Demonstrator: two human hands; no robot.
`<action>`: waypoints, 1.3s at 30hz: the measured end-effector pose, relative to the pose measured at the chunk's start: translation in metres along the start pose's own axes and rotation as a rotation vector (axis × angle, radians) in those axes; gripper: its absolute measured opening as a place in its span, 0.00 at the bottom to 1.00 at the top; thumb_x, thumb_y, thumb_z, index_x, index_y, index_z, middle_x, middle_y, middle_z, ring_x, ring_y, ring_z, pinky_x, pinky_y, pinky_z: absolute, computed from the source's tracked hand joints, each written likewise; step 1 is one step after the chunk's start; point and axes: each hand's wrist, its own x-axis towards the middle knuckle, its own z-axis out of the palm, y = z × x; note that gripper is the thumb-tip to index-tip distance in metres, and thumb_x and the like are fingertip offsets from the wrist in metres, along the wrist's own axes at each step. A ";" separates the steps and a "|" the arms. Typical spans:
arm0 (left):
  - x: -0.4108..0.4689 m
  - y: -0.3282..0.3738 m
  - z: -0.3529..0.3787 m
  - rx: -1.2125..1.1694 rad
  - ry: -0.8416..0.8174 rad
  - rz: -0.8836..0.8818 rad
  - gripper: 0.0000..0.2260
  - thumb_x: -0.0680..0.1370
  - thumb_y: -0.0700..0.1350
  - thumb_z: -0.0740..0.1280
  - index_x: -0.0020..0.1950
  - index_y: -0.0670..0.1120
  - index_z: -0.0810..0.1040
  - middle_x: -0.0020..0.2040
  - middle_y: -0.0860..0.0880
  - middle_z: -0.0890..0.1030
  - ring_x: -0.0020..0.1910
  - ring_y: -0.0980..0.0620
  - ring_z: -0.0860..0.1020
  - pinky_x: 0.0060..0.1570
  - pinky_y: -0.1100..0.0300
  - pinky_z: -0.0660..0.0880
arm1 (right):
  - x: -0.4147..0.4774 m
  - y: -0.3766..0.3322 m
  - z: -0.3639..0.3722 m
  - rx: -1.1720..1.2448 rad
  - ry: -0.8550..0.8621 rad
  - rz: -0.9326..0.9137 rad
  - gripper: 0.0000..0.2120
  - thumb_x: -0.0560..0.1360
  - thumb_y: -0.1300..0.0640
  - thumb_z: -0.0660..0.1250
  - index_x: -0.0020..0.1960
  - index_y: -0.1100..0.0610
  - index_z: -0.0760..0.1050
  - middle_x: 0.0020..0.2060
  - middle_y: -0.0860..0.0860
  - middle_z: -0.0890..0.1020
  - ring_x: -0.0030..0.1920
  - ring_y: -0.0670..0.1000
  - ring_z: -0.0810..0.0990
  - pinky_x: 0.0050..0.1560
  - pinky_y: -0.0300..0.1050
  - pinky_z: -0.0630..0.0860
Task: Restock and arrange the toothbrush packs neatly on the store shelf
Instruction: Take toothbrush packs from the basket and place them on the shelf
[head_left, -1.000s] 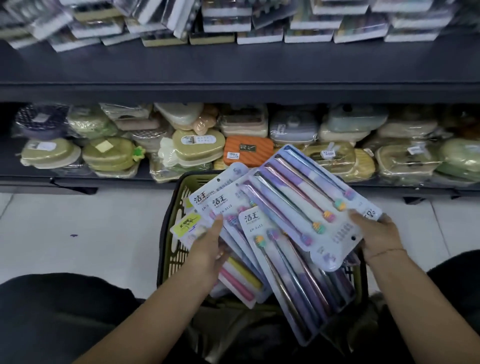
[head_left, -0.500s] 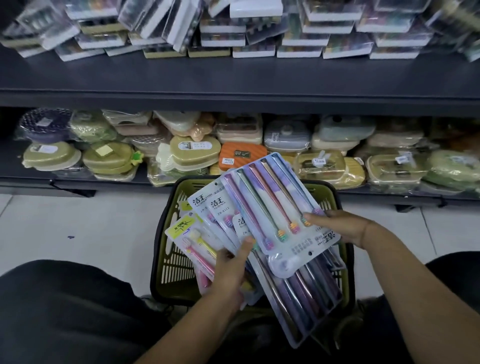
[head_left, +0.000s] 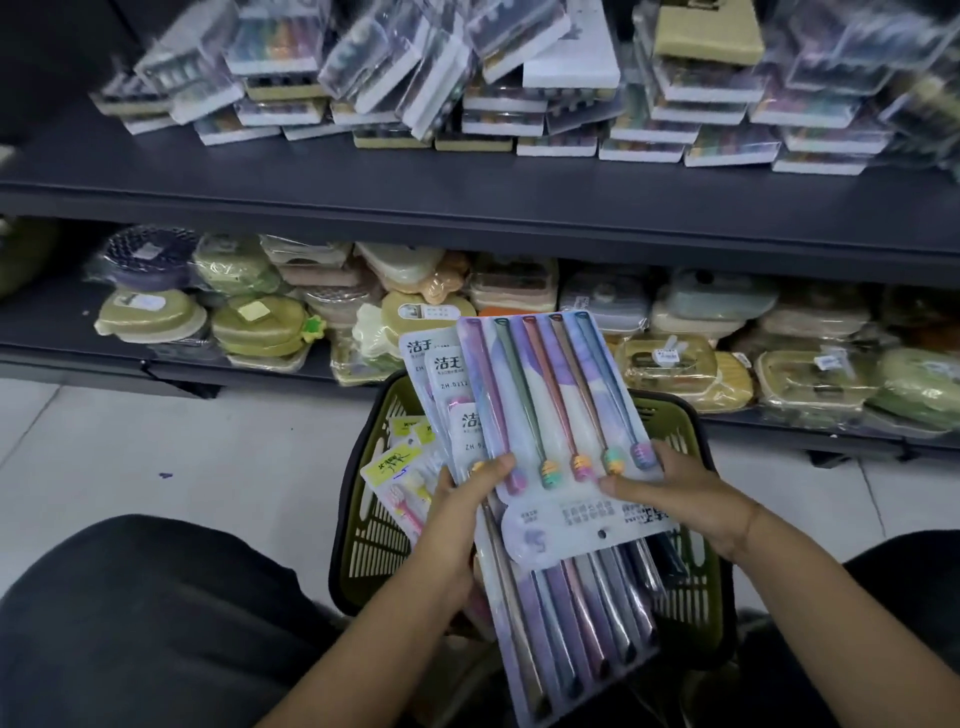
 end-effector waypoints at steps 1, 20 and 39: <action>-0.004 0.006 -0.001 -0.027 -0.023 -0.006 0.28 0.68 0.45 0.77 0.67 0.46 0.76 0.58 0.42 0.83 0.57 0.41 0.82 0.60 0.42 0.76 | -0.006 -0.004 0.003 0.057 -0.024 -0.040 0.25 0.65 0.45 0.76 0.60 0.49 0.75 0.51 0.43 0.84 0.51 0.42 0.82 0.47 0.34 0.75; -0.012 0.116 -0.068 0.106 0.050 0.142 0.10 0.74 0.44 0.67 0.53 0.45 0.81 0.42 0.44 0.86 0.37 0.46 0.84 0.33 0.54 0.81 | 0.027 0.016 0.036 0.015 -0.115 0.117 0.28 0.66 0.43 0.78 0.58 0.47 0.69 0.58 0.47 0.76 0.53 0.45 0.76 0.65 0.48 0.71; -0.011 0.152 -0.094 0.085 0.120 0.251 0.11 0.80 0.46 0.62 0.47 0.48 0.84 0.42 0.46 0.85 0.38 0.48 0.84 0.34 0.54 0.82 | 0.019 0.015 0.057 -0.699 0.074 -0.070 0.23 0.79 0.50 0.64 0.73 0.52 0.66 0.63 0.53 0.78 0.60 0.54 0.78 0.57 0.43 0.74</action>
